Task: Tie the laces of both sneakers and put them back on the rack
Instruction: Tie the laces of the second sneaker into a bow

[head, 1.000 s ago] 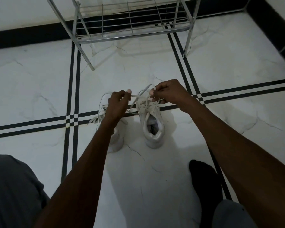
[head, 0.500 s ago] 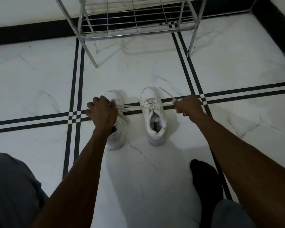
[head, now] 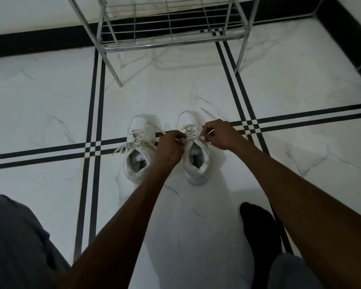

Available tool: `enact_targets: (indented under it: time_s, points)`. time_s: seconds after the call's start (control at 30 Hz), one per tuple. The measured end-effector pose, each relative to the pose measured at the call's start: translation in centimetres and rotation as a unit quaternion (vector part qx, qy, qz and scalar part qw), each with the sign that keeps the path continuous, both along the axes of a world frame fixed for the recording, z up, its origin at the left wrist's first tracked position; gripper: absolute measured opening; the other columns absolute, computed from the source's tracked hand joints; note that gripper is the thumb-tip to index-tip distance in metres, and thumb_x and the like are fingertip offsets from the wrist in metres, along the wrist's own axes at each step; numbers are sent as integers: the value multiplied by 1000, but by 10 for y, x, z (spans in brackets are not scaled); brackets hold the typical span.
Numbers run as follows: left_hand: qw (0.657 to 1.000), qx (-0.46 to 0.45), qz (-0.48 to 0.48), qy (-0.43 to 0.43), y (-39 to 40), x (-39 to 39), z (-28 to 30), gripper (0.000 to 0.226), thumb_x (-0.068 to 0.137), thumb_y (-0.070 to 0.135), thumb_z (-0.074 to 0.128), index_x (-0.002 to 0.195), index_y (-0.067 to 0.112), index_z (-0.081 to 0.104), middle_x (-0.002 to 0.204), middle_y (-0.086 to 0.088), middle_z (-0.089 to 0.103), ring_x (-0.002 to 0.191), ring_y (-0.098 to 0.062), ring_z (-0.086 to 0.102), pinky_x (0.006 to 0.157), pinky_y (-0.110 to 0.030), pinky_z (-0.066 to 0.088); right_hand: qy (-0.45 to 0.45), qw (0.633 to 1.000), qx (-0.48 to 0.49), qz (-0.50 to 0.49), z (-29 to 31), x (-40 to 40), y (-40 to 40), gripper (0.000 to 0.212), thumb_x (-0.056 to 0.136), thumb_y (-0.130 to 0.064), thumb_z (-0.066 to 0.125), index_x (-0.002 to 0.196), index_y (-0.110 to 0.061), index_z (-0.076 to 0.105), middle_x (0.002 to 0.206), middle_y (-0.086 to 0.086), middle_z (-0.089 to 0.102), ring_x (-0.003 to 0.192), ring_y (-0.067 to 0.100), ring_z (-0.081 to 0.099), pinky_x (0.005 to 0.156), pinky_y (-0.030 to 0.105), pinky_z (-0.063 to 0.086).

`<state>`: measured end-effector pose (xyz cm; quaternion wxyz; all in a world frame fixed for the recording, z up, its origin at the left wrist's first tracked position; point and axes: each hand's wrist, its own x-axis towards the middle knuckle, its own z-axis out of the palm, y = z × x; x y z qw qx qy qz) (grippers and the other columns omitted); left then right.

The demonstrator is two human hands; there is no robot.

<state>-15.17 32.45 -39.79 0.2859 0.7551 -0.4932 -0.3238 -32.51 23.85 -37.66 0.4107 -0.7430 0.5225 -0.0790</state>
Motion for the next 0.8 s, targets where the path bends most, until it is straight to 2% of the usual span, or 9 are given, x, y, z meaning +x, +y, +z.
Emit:
enact_targets:
  time_s: [0.13, 0.23, 0.3, 0.37, 0.43, 0.5, 0.63, 0.73, 0.8]
  points:
    - [999, 15, 38, 20, 2, 4, -1, 8, 90, 22, 73, 90, 14, 76, 83, 5, 73, 85, -17, 70, 77, -29, 49, 21, 1000, -12, 17, -2, 4, 2, 10, 91, -19, 70, 92, -9, 69, 93, 3, 69, 66, 5, 55, 56, 18, 37]
    - [999, 25, 13, -18, 2, 2, 0, 4, 90, 17, 70, 87, 18, 69, 84, 7, 67, 88, -18, 67, 77, -31, 48, 32, 998, -30, 36, -1, 6, 4, 10, 93, -15, 66, 95, -5, 67, 97, 8, 70, 80, 18, 60, 62, 21, 42]
    - [997, 26, -16, -76, 4, 2, 1, 13, 88, 9, 64, 86, 22, 62, 91, 5, 68, 95, -23, 65, 81, -38, 50, 43, 997, -44, 48, -1, 5, 4, 4, 91, -10, 64, 89, -7, 65, 96, 10, 72, 86, 25, 64, 69, 30, 48]
    - [982, 6, -41, -185, 8, 5, 1, 19, 84, 1, 59, 92, 18, 62, 98, -3, 70, 100, -30, 62, 84, -43, 48, 76, 992, -72, 67, -2, 3, 4, 9, 87, -3, 64, 85, -12, 62, 94, 12, 70, 88, 30, 66, 74, 38, 52]
    - [952, -25, -62, -300, 11, 7, 1, 26, 79, -4, 57, 98, 12, 62, 101, -8, 69, 101, -35, 59, 82, -42, 39, 120, 983, -113, 84, -6, -1, 6, 16, 82, -1, 66, 90, -14, 63, 98, 12, 65, 88, 31, 64, 74, 42, 56]
    - [933, -32, -76, -349, 14, 8, 2, 29, 77, -6, 57, 101, 10, 63, 103, -11, 70, 100, -38, 59, 79, -42, 38, 154, 971, -159, 92, -10, -3, 10, 22, 81, -1, 66, 100, -12, 66, 103, 13, 61, 91, 32, 62, 73, 42, 56]
    - [947, -18, -60, -314, 16, 9, 2, 22, 83, -2, 60, 102, 8, 64, 109, -11, 71, 105, -37, 58, 80, -44, 43, 176, 960, -196, 96, -10, 1, 15, 18, 85, -1, 61, 99, -10, 66, 105, 14, 62, 93, 33, 61, 64, 34, 39]
    - [963, -9, -45, -267, 14, 8, 1, 15, 86, 0, 60, 97, 9, 63, 102, -10, 71, 104, -36, 59, 74, -41, 40, 164, 973, -139, 89, -8, 0, 10, 22, 82, 1, 65, 101, -8, 63, 107, 14, 64, 97, 32, 62, 73, 38, 50]
    - [972, -6, -36, -230, 14, 9, 1, 18, 85, -2, 59, 97, 10, 65, 98, -8, 71, 100, -33, 61, 67, -33, 33, 126, 986, -82, 71, -7, -1, 8, 19, 83, 4, 64, 100, -4, 63, 104, 16, 68, 97, 31, 65, 74, 35, 49]
